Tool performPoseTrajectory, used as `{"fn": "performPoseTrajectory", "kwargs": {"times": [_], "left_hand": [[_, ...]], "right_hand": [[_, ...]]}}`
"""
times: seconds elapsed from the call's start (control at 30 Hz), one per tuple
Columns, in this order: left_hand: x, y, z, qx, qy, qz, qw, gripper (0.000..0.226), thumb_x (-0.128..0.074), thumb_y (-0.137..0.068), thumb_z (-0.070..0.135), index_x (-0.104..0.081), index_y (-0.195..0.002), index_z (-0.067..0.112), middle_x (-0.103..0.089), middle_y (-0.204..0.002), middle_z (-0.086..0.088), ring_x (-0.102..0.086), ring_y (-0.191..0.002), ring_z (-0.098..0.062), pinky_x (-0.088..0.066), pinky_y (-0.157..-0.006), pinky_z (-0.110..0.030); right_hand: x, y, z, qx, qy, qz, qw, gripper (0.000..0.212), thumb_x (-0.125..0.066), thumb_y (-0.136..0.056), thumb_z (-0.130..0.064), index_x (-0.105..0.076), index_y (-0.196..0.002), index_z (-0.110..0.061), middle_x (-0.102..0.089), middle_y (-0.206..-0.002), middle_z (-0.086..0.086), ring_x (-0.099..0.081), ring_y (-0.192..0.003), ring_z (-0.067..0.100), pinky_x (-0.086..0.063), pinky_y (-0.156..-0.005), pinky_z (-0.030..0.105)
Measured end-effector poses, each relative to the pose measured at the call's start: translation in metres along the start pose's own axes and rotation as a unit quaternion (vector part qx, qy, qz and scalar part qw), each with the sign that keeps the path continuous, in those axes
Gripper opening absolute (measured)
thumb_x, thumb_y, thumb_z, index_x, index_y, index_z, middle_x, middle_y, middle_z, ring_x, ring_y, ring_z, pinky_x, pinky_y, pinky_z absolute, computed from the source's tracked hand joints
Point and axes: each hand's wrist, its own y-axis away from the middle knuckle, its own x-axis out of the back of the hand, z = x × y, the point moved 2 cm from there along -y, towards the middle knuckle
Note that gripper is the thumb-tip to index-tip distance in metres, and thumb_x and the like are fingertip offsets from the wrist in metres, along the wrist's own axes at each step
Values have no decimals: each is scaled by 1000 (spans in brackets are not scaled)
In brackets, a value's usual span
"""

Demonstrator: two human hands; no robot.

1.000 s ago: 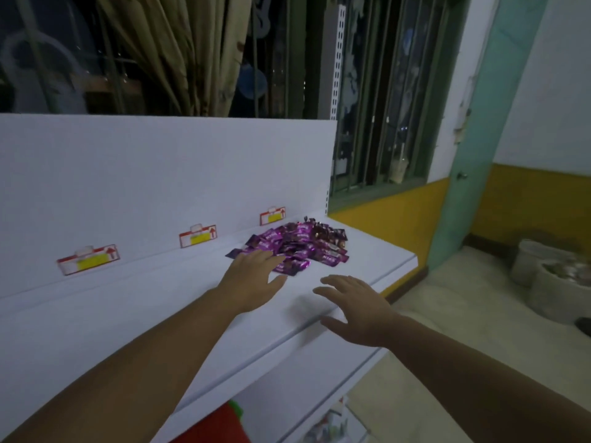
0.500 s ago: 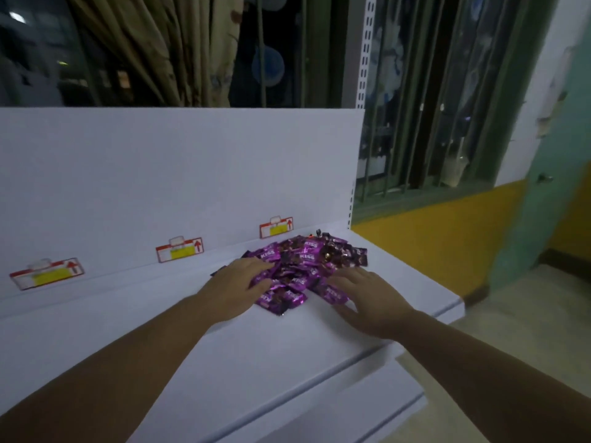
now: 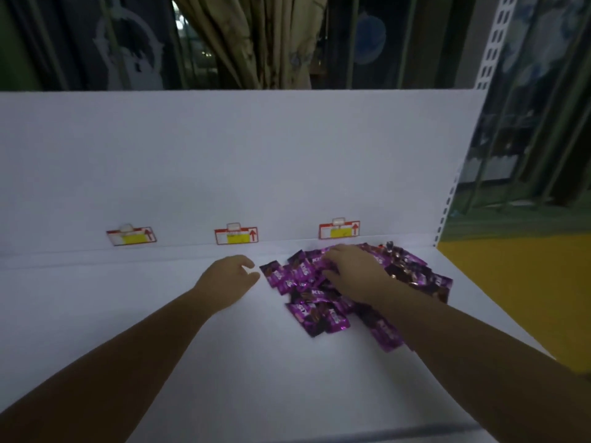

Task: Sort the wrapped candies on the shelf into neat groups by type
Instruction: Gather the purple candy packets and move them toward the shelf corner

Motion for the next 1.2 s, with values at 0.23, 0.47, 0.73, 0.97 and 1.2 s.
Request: {"fn": "performPoseTrajectory", "kwargs": {"times": [0.23, 0.47, 0.73, 0.97, 1.2], "left_hand": [[-23, -37, 11, 22, -107, -45, 993, 50, -49, -82, 63, -57, -97, 16, -62, -99, -3, -54, -83, -16, -38, -70, -27], [-38, -61, 15, 23, -84, -72, 994, 49, -54, -75, 68, -53, -65, 21, -55, -64, 4, -54, -61, -11, -32, -50, -22], [-27, -68, 6, 37, 39, -132, 990, 34, -76, -70, 18, -51, -91, 9, -56, -91, -6, -57, -88, -22, -49, -76, -32], [-14, -62, 1, 101, 169, -69, 978, 7, -54, -85, 3, -56, -88, 8, -62, -84, -14, -60, -65, -21, -49, -58, -29], [-21, -41, 23, 169, 162, -122, 965, 18, -50, -93, 8, -56, -109, 3, -57, -76, -12, -55, -56, -20, -51, -55, -28]], "right_hand": [[-19, -52, -17, -86, 140, -54, 985, 62, -43, -81, -68, -55, -121, -22, -49, -128, 6, -42, -120, 27, -28, -102, 51], [-19, -63, -19, -100, -43, 49, 993, 10, -67, -78, -28, -65, -86, -23, -59, -93, -3, -54, -95, 19, -41, -77, 28], [6, -65, 16, -222, -355, 82, 904, 20, -67, -77, -7, -50, -77, -18, -65, -75, 1, -60, -62, 17, -42, -52, 24], [12, -71, 12, -133, -290, -41, 947, 16, -59, -80, -10, -54, -90, -21, -59, -82, 0, -54, -69, 14, -38, -55, 23], [-12, -80, -9, 64, 25, -159, 985, 20, -59, -83, -29, -60, -100, -20, -59, -92, 1, -48, -83, 16, -38, -72, 27]]}}
